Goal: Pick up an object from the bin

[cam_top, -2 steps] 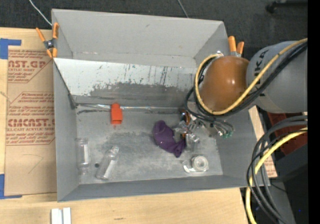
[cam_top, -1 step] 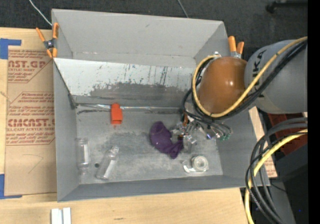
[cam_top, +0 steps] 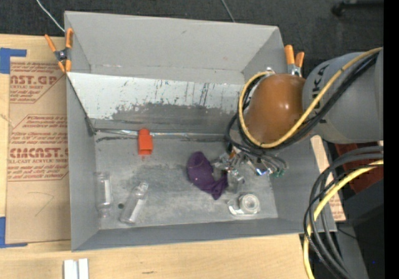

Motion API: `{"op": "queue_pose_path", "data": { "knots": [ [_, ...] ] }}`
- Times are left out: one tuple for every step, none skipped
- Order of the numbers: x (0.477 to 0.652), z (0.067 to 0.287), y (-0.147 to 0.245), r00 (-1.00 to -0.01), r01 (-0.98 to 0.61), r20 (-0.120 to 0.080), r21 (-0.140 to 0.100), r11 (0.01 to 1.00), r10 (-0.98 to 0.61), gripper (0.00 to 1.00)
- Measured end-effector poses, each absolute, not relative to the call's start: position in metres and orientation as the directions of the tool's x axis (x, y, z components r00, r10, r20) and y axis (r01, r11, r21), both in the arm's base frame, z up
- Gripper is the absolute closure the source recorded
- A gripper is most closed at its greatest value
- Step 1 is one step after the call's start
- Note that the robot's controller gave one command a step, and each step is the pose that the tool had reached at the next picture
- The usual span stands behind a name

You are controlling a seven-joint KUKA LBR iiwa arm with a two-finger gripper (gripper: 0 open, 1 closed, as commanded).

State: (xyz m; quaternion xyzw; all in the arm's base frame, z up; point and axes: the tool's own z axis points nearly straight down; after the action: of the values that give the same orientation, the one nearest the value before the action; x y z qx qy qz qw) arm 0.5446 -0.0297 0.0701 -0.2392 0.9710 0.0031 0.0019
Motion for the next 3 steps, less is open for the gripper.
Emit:
{"op": "queue_pose_path", "data": {
  "knots": [
    [0.544,0.070,-0.029,-0.887,-0.462,-0.006,0.004,0.887,-0.462,1.00],
    [0.530,0.070,-0.066,-0.829,-0.559,-0.007,0.005,0.829,-0.559,1.00],
    [0.522,0.163,-0.002,-0.869,-0.495,-0.007,0.006,0.869,-0.495,1.00]
  ]
}}
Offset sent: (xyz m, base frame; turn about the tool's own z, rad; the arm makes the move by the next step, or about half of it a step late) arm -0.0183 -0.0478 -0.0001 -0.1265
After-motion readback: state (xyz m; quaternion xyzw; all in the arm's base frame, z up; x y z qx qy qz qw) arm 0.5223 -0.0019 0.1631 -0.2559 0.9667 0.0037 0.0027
